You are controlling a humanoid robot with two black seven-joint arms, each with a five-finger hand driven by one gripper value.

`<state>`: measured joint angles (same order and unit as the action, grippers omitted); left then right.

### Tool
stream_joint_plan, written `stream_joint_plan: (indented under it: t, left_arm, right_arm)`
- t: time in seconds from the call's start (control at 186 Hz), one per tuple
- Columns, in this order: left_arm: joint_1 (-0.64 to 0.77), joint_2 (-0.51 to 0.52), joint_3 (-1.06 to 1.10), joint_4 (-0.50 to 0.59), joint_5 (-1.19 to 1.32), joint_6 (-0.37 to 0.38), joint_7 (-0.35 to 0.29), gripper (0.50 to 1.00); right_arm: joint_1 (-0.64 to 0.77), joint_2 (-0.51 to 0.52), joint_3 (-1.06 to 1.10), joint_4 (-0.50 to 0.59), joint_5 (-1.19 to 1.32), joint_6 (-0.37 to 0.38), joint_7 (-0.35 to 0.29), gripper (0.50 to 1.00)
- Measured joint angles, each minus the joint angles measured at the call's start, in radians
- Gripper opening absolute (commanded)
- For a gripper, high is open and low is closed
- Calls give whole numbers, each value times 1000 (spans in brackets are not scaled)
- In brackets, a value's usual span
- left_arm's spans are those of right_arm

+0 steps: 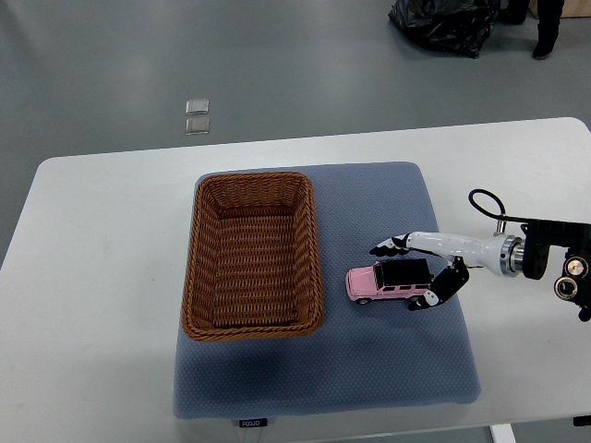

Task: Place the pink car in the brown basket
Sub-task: 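Lift the held pink car and carry it toward the wicker basket, then lower the pink car into the basket and release it from the right hand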

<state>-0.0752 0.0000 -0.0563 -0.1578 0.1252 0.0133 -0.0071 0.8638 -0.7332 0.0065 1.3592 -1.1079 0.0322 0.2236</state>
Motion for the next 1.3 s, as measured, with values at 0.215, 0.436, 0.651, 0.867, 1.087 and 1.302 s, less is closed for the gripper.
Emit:
stream_joint_plan:
  t: [0.215,0.436,0.651,0.867,1.087,1.302]
  left_arm:
    - [0,0,-3,1,0,0,0,1000]
    - [0,0,-4,1,-1,1,0,1000]
    - [0,0,-4,1,-1,1,0,1000]
    - [0,0,-5,1,-1,1,0,1000]
    - [0,0,-5,1,-1,1,0,1000]
    - [0,0,-3,1,-1,0,0,1000]
  right_arm:
    - [-17,20,3,-33,-37,-15,0,725]
    - [-16,16,4,-35,-47,-15,0,500]
    - [18,-29,12,-31,-44,-5,6,500]
    - [114,-86,25,-4,-33,29,11,500]
    - [248,-50,31,-19,18,56,11,500]
    - [360,153,6,-131,79,72,10,500]
